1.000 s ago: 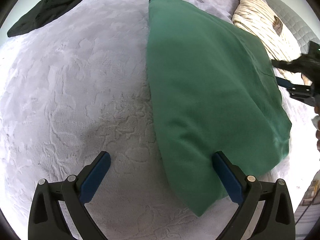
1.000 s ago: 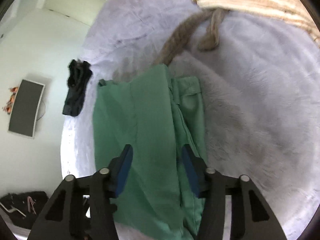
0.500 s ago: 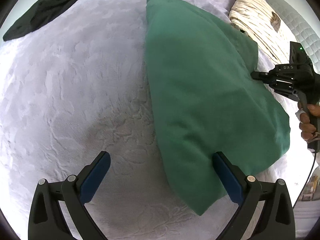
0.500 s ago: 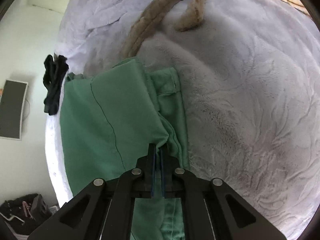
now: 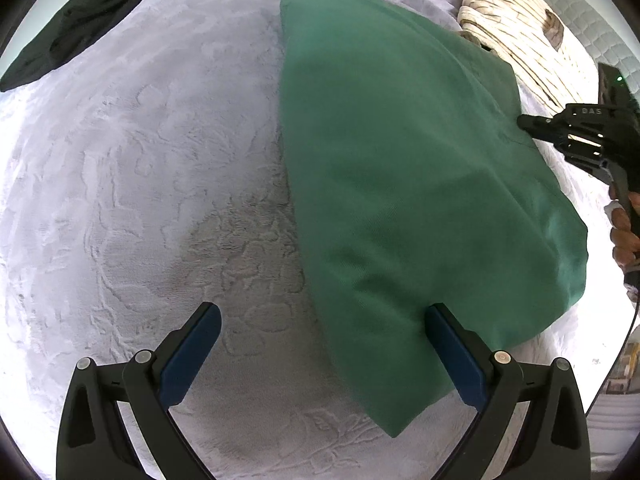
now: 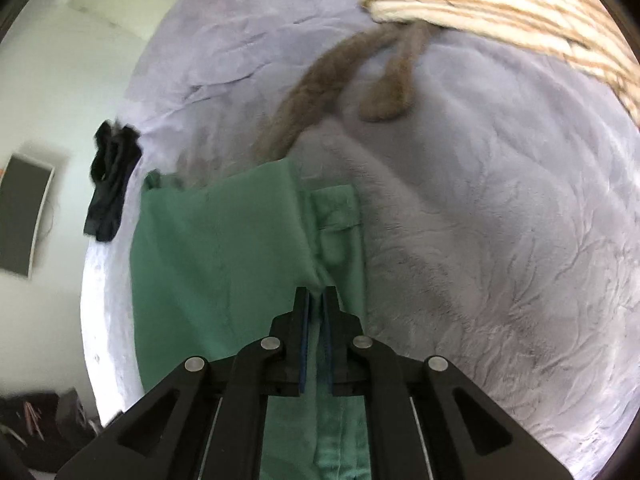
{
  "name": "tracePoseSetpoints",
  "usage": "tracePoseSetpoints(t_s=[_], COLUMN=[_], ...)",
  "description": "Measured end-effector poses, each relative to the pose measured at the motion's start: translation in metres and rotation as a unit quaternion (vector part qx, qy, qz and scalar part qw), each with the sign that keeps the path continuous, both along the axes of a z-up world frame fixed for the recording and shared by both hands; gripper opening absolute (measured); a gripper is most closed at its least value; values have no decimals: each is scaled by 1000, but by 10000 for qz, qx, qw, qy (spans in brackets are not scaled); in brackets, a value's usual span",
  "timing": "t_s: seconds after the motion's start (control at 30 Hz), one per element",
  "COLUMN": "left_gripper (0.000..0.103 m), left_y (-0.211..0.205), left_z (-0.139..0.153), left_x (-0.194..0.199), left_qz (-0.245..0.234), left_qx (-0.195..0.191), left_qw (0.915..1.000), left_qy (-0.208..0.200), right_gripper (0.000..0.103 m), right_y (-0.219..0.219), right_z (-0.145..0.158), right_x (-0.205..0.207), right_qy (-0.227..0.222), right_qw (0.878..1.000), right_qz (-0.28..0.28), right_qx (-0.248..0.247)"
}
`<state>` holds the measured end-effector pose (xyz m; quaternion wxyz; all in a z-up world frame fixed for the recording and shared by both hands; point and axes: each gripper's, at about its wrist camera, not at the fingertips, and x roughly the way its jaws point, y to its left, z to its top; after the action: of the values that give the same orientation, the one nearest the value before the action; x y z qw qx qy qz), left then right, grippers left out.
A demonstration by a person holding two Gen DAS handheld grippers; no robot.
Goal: Fold large clothes
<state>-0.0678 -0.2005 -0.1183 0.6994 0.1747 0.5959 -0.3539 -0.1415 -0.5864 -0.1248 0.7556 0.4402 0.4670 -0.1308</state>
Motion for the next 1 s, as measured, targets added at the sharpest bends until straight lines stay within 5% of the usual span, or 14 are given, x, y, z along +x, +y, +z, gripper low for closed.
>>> tracePoseSetpoints(t_s=[0.2, 0.37, 0.4, 0.47, 0.5, 0.77, 1.0], left_gripper=[102, 102, 102, 102, 102, 102, 102], left_y=[0, 5, 6, 5, 3, -12, -32], left_z=[-2, 7, 11, 16, 17, -21, -31], left_x=[-3, 6, 11, 19, 23, 36, 28], left_qz=[-19, 124, 195, 296, 307, 217, 147], left_qx=[32, -383, -566, -827, -897, -812, -967], left_qw=[10000, 9985, 9970, 9938, 9926, 9834, 9788], left_qy=[-6, 369, 494, 689, 760, 1610, 1798], right_gripper=[8, 13, 22, 92, 96, 96, 96], right_y=[-14, -21, -21, -20, -20, -9, -1], right_z=[-26, -29, -25, -20, -17, -36, -61], right_x=[-14, -36, -40, -46, -48, -23, 25], right_qy=[335, -167, -284, -490, -641, -732, -891], right_qw=[9976, 9921, 9913, 9895, 9883, 9802, 9721], right_qz=[-501, -579, -508, -427, -407, 72, 408], right_qx=[343, 1104, 1182, 1294, 1324, 1837, 2132])
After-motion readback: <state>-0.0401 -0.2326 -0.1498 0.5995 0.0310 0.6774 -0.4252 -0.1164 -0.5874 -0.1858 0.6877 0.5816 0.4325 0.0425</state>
